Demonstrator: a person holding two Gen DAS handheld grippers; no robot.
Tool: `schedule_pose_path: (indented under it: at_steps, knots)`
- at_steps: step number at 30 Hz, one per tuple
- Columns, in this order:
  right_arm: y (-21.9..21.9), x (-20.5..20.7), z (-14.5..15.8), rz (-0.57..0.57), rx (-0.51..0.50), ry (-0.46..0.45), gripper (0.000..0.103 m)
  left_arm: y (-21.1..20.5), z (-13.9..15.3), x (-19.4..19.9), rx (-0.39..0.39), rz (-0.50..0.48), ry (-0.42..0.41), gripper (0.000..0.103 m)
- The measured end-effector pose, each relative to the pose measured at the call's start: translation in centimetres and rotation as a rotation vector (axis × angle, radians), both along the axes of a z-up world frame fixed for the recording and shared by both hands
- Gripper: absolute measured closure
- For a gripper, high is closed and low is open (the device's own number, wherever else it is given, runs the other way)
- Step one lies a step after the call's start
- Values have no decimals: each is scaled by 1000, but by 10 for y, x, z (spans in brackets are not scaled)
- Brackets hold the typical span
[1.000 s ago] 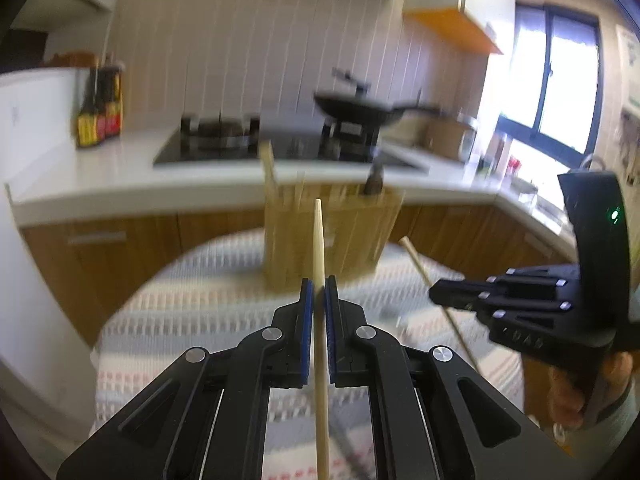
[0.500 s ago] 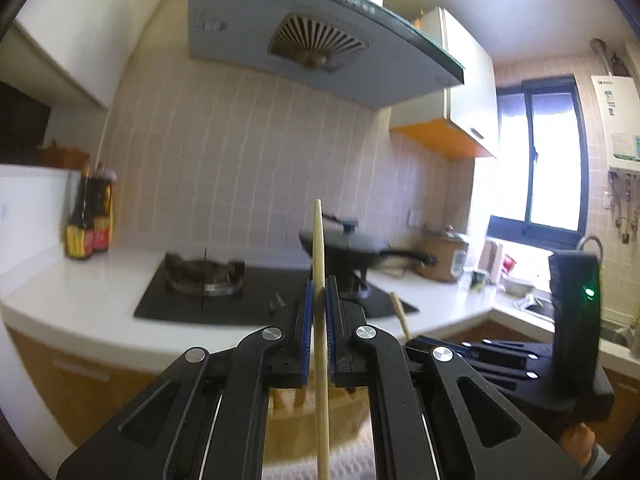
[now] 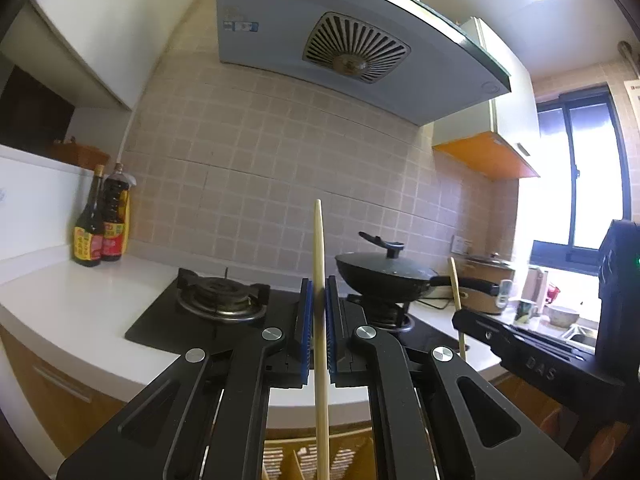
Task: Organize utensils
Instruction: 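Lift both chopsticks up and carry them over the caddy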
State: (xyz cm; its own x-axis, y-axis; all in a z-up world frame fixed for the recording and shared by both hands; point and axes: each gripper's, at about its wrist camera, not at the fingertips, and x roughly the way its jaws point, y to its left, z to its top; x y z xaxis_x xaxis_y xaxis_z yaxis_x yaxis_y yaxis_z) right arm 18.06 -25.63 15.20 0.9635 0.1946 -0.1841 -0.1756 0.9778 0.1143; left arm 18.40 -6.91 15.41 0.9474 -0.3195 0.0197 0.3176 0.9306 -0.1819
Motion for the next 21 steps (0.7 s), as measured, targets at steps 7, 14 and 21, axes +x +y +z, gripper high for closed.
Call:
schedule_pose_path:
  at_steps: [7, 14, 21]
  knots:
    - [-7, 22, -17, -24, 37, -38, 99, -1, -17, 13, -10, 51, -24, 99]
    - [-13, 37, -31, -34, 51, -43, 99, -5, -28, 20, -3, 84, -26, 99]
    - [-8, 28, -38, -46, 10, -77, 98, -8, -38, 20, 12, 90, -23, 98]
